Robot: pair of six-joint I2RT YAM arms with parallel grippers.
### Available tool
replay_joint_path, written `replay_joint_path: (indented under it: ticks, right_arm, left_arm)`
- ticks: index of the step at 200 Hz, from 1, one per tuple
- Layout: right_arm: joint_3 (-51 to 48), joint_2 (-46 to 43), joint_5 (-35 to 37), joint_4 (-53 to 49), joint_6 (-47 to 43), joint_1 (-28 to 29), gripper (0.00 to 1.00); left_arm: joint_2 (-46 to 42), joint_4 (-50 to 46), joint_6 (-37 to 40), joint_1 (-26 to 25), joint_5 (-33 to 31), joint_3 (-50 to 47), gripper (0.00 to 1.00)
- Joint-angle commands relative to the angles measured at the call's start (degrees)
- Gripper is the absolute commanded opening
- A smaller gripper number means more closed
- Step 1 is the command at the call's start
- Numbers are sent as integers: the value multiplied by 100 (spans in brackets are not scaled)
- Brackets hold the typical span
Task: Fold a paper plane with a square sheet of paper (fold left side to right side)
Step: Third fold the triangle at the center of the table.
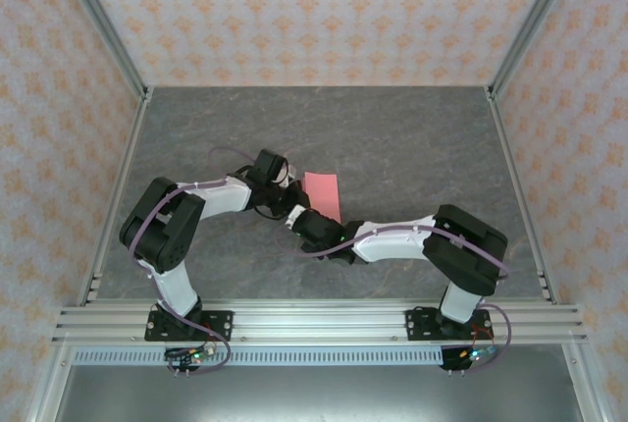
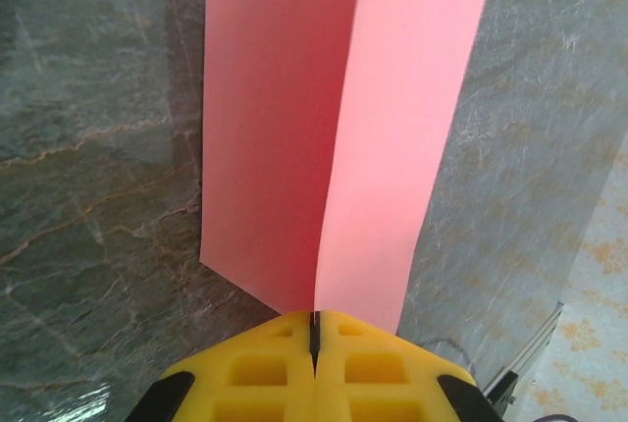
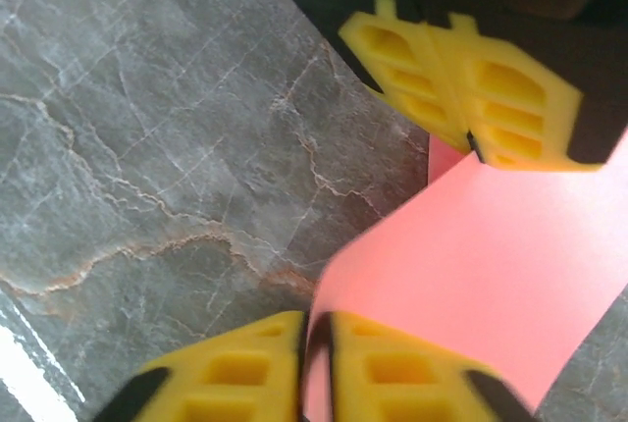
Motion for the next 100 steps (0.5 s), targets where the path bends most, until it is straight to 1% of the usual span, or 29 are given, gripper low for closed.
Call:
replay_joint_path:
  ticks: [1, 6, 22, 25, 36, 51, 83, 89, 100]
  right_arm:
    - [134, -7, 94, -141, -85, -6, 3]
    - [131, -7, 74, -168, -94, -5, 0]
    - [119, -20, -14, -240, -96, -6, 0]
    - [125, -20, -26, -256, -87, -5, 0]
    - [126, -14, -90, -291, -54, -14, 0]
    - [130, -24, -168, -328, 23, -29, 0]
    - [202, 9, -533, -408, 216, -186, 0]
    - [205, 11, -590, -405, 252, -227, 0]
    - [215, 1, -762, -420, 310, -322, 0]
  left_arm:
    - [-213, -256, 172, -9, -7, 193, 0]
    - [-209, -273, 180, -17, -8, 206, 0]
    - [-211, -320, 221, -16, -38, 235, 0]
    - [-212, -336, 233, -17, -42, 232, 1]
    - [-231, -434, 281, -16, -97, 262, 10]
    - [-313, -659, 424, -13, -193, 300, 18]
    - [-587, -1261, 840, 33, -366, 444, 44]
    - [-631, -1363, 918, 66, -368, 470, 48]
    - [-701, -1551, 1055, 142, -379, 518, 51]
